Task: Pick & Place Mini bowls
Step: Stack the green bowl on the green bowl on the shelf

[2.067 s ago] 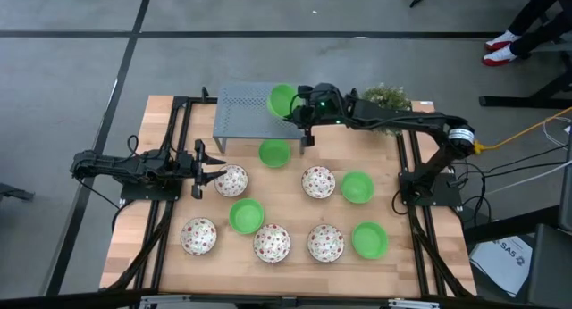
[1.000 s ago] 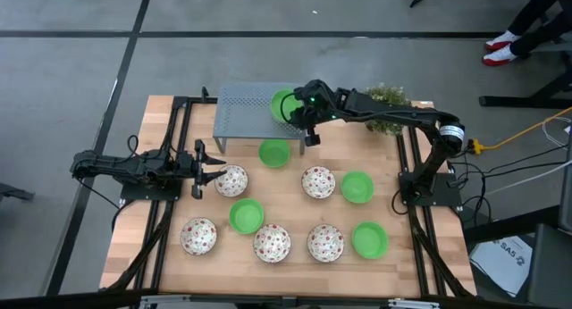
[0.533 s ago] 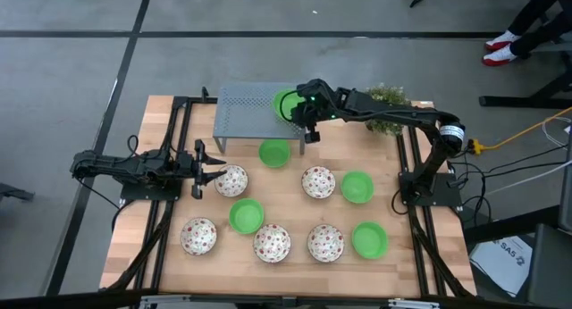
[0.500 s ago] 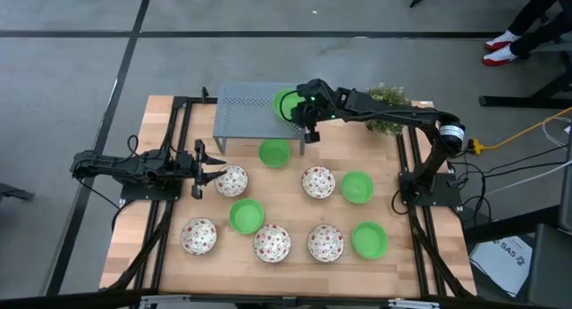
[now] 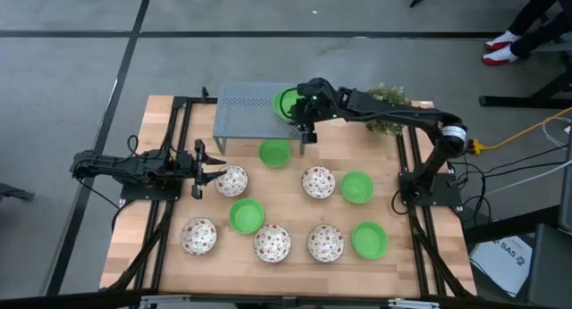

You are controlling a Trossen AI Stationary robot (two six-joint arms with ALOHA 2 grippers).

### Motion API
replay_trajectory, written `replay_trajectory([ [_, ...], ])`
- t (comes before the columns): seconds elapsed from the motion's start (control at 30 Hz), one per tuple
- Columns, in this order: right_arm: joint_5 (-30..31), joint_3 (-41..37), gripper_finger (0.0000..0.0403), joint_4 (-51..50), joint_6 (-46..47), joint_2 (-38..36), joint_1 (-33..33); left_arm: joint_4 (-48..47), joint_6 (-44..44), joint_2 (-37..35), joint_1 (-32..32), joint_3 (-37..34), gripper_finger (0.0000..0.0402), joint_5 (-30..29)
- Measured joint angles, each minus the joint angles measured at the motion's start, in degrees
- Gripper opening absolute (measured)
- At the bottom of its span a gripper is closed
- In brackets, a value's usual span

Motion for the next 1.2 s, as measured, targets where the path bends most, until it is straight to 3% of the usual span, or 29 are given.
replay_trajectory([
  [0.17,0.0,0.0,0.0187,0.1,0.5,-2.9,0.1,0.0,0.0,0.0,0.0,0.0,0.0143,0.0],
  [0.57,0.1,-0.1,0.0189,-5.1,7.5,-8.5,5.1,0.0,0.0,0.0,0.0,0.0,0.0143,0.0],
  [0.93,8.8,-0.6,0.0189,-6.8,17.9,-9.6,15.8,0.0,0.0,0.0,0.0,0.0,0.0143,0.0],
  [1.2,12.1,-0.6,0.0189,-8.0,30.8,-9.5,29.1,0.0,0.0,0.0,0.0,0.0,0.0143,0.0],
])
